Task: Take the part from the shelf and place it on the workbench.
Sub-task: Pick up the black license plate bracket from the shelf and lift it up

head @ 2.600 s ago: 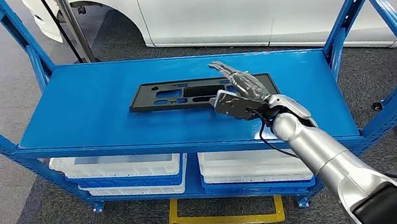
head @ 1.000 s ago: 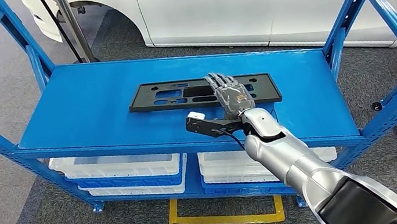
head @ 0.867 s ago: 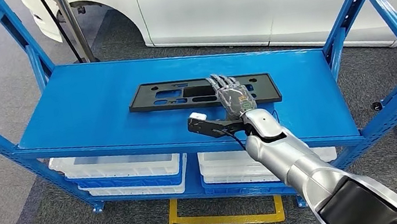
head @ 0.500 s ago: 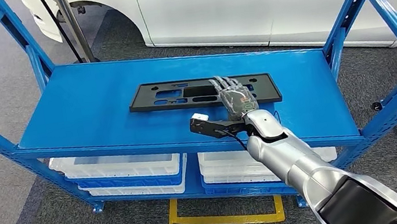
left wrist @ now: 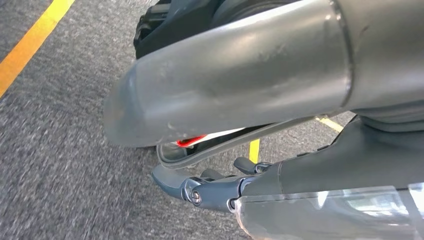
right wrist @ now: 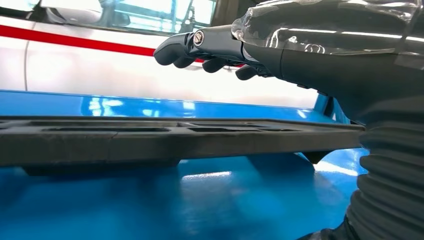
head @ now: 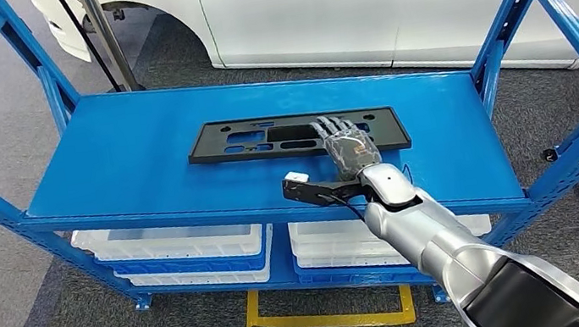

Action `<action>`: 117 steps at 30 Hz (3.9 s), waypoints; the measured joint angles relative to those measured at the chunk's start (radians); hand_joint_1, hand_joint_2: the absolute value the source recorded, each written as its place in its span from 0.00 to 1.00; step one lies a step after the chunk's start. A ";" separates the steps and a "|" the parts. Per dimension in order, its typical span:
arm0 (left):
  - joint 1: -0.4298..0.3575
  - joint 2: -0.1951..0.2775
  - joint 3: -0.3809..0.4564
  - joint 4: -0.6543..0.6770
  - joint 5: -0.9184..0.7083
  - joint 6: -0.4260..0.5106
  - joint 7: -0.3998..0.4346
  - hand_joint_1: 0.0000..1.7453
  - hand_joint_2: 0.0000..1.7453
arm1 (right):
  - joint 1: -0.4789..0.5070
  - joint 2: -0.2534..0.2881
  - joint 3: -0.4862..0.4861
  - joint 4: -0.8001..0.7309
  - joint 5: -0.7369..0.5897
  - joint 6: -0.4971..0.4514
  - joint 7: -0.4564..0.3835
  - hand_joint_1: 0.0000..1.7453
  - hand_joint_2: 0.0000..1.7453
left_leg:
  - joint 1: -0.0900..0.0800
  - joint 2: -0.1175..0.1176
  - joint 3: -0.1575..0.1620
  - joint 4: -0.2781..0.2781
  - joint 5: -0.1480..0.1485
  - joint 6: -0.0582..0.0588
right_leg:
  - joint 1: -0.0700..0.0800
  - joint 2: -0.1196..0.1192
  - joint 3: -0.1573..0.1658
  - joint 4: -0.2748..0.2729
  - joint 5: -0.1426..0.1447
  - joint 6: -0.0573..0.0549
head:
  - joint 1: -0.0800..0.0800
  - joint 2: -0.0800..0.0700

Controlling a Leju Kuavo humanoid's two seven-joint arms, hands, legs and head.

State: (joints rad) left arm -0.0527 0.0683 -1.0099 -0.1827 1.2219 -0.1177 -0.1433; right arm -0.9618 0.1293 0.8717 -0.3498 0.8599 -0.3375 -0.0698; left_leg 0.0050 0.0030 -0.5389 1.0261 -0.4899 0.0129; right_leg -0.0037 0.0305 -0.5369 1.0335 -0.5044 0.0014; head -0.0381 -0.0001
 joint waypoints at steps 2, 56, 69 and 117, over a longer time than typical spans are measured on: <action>0.000 0.000 -0.002 0.000 0.000 -0.007 0.003 0.00 0.00 | 0.000 0.000 0.000 0.004 0.005 0.000 -0.007 0.00 0.00 | 0.000 0.000 0.000 0.000 0.000 0.000 | 0.000 0.000 0.000 0.000 0.000 0.000 | 0.000 0.000; -0.005 0.000 -0.004 0.005 -0.001 -0.005 -0.013 0.00 0.00 | -0.003 -0.006 0.000 0.034 0.016 0.052 -0.029 0.00 1.00 | 0.003 -0.005 -0.066 -0.003 0.052 -0.005 | 0.003 -0.013 -0.042 -0.013 0.041 -0.016 | 0.001 0.000; -0.008 0.000 -0.004 0.005 0.000 -0.010 -0.023 0.00 0.00 | -0.003 0.000 0.000 0.035 0.035 0.067 -0.023 0.00 1.00 | 0.005 -0.005 -0.065 -0.003 0.054 -0.005 | 0.004 -0.013 -0.044 -0.011 0.042 -0.007 | 0.001 0.000; -0.004 -0.006 -0.002 0.005 0.026 -0.026 -0.048 0.00 0.00 | -0.007 0.039 0.000 0.029 0.046 0.127 -0.027 0.44 1.00 | 0.006 -0.005 -0.063 -0.003 0.055 -0.007 | 0.007 -0.013 -0.043 -0.009 0.042 -0.008 | 0.001 0.000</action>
State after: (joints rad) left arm -0.0572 0.0618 -1.0121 -0.1781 1.2482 -0.1433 -0.1912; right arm -0.9688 0.1682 0.8717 -0.3208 0.9060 -0.2109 -0.0971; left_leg 0.0109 -0.0024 -0.6023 1.0232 -0.4346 0.0060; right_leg 0.0037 0.0173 -0.5796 1.0246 -0.4624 -0.0061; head -0.0370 0.0000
